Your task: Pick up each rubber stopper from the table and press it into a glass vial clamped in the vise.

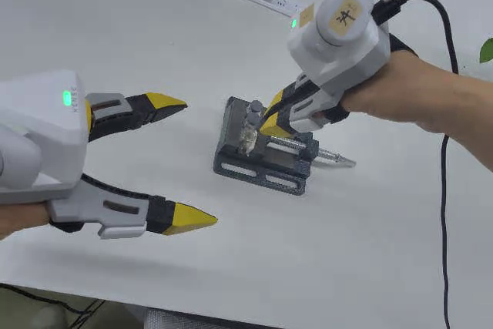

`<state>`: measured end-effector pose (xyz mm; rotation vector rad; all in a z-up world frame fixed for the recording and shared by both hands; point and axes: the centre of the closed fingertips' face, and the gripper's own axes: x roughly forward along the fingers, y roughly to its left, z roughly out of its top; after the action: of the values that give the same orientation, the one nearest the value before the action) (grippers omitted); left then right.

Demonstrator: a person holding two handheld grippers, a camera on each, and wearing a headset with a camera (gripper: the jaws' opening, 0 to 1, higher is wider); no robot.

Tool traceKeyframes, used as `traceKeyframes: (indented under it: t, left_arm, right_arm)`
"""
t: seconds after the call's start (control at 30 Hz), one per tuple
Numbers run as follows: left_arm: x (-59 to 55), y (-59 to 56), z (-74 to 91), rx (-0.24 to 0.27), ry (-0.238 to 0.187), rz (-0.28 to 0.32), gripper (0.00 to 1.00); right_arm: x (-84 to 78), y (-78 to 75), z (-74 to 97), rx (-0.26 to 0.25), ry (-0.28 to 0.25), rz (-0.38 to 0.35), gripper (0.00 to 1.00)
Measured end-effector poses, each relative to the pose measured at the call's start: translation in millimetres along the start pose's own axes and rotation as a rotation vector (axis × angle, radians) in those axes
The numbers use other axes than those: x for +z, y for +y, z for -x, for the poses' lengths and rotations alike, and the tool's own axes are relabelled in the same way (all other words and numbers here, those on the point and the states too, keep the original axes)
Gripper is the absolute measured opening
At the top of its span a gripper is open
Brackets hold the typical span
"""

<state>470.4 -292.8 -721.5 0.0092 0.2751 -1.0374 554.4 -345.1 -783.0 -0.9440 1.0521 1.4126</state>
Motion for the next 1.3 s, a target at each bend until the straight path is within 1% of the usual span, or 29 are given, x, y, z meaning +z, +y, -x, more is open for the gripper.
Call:
traceKeyframes:
  t: [0.1,0.2,0.33,0.53,0.87,1.03,1.3]
  left_arm:
    - [0.0,1.9,-0.1,0.001,-0.005,0.004,0.81]
    - [0.0,3.5,0.6,0.001,-0.011,0.01,0.8]
    - [0.0,4.7,1.1,0.002,-0.015,0.011,0.8]
    - [0.0,6.1,1.3,0.005,-0.024,0.02,0.8]
    - [-1.2,8.5,0.8,0.007,-0.025,0.025,0.8]
    - [-0.9,8.7,0.1,0.006,-0.028,0.027,0.79]
    - [-1.5,8.9,-0.3,0.006,-0.031,0.031,0.79]
  right_arm:
    - [-0.8,-0.5,-2.6,0.003,0.015,-0.006,0.06]
    - [-1.6,-3.9,-9.1,0.011,0.032,-0.009,0.06]
    - [-1.8,-4.4,-11.4,0.018,0.046,-0.013,0.06]
    - [-2.4,-5.3,-16.3,0.018,0.074,0.004,0.06]
    - [-5.8,-5.4,-16.6,0.008,0.112,0.029,0.06]
    - [-7.2,-6.6,-20.4,0.012,0.125,0.034,0.06]
    - [-8.3,-7.7,-21.7,0.011,0.139,0.038,0.06]
